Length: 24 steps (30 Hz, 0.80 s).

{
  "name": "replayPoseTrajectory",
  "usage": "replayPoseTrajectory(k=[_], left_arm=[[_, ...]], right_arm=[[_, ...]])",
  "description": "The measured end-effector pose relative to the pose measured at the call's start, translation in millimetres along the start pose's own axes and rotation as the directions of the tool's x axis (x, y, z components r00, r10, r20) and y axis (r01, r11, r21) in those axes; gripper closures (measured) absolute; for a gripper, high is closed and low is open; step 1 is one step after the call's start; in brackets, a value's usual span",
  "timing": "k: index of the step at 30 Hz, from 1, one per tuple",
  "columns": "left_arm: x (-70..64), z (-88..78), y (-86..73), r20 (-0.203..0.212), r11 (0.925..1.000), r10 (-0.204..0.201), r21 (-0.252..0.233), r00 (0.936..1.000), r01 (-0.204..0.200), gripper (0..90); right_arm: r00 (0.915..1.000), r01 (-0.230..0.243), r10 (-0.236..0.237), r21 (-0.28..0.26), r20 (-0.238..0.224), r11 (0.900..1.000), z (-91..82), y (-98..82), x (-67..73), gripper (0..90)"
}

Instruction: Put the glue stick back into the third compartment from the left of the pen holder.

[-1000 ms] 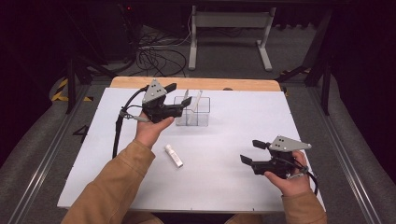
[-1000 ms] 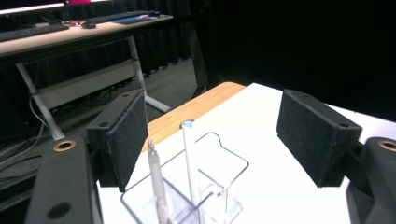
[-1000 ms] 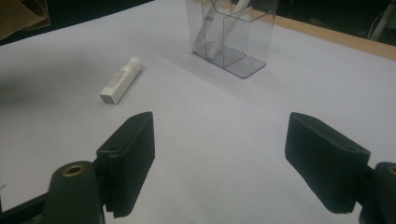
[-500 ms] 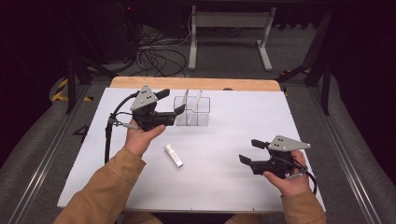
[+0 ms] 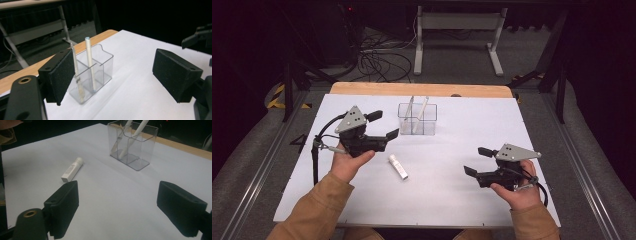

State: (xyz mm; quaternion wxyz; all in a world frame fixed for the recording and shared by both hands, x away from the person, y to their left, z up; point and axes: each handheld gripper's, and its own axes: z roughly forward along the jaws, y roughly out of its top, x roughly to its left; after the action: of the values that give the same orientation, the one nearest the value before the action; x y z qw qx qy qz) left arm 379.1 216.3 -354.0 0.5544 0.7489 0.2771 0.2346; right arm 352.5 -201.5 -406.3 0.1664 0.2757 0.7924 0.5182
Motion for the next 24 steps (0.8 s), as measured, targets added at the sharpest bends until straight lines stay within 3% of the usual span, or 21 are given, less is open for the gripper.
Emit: replayPoseTrajectory(k=[4,9,19,21,24], left_arm=[[-4.6,-11.9,-7.3,-0.010,0.9992,0.040,0.005,0.9992,-0.040,18.3],[-8.4,-25.0,-17.9,0.004,0.9995,0.029,0.013,0.9996,-0.029,17.8],[-9.3,-40.9,-45.5,0.015,0.9974,-0.038,0.061,0.9992,0.037,14.8],[-8.8,-44.8,-51.4,0.024,0.9960,-0.069,0.060,0.9973,0.067,14.3],[-7.8,-50.3,-59.7,0.022,0.9955,-0.082,0.049,0.9964,0.081,14.2]], right_arm=[[0.9999,0.009,-0.009,-0.001,-0.014,1.000,1.8,1.7,2.2,17.1],[0.9994,0.015,-0.015,-0.002,-0.032,1.000,5.9,4.7,4.8,16.1],[0.9975,0.008,-0.008,-0.002,-0.070,1.000,13.9,12.1,10.4,18.2],[0.9975,0.015,-0.015,-0.004,-0.069,1.000,15.0,13.4,11.0,18.2],[0.9972,0.030,-0.030,-0.006,-0.069,1.000,16.9,15.5,12.1,17.4]])
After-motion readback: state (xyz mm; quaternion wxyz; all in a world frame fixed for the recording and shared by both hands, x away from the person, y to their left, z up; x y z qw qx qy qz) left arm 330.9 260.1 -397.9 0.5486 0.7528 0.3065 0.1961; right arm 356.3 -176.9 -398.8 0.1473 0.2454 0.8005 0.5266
